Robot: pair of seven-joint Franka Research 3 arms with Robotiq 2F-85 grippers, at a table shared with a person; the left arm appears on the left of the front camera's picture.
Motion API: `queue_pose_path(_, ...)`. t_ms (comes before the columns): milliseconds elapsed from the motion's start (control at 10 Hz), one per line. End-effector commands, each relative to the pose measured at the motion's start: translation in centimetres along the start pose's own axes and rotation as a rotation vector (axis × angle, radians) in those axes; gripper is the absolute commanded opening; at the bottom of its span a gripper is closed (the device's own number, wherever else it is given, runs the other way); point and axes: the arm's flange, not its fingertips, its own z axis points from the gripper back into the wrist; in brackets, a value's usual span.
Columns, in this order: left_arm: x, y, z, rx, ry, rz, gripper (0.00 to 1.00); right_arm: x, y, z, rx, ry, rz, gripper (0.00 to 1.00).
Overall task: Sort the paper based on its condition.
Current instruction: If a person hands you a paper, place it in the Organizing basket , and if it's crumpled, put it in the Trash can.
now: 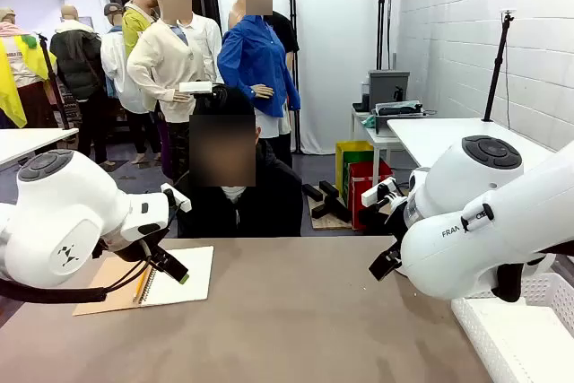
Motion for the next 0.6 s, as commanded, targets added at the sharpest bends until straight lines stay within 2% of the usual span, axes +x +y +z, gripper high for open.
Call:
queue_pose_path(0,0.00,0.00,0.00,0.000,0.000,0.000,1.00,0.00,0.00,0.00,0.000,-0.001,0.000,1.00)
queue_pose_path(500,0.00,0.00,0.00,0.000,0.000,0.000,1.00,0.00,0.00,0.00,0.000,-0.001,0.000,1.00)
